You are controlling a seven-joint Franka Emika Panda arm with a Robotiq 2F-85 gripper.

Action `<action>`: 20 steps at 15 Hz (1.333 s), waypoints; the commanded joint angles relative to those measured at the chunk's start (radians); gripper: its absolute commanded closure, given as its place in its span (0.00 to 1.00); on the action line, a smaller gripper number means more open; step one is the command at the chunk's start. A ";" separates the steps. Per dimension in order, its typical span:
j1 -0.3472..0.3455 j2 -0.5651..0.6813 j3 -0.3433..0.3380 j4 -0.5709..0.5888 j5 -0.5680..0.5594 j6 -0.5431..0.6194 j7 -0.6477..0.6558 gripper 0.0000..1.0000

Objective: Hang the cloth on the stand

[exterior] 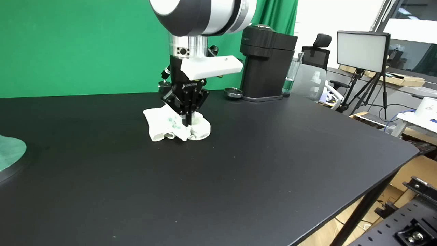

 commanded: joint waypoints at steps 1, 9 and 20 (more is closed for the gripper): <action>0.028 -0.099 -0.009 -0.008 -0.016 -0.030 0.004 1.00; 0.027 -0.279 -0.033 0.074 -0.121 -0.096 0.044 1.00; -0.132 -0.441 -0.075 0.074 -0.163 -0.094 0.094 1.00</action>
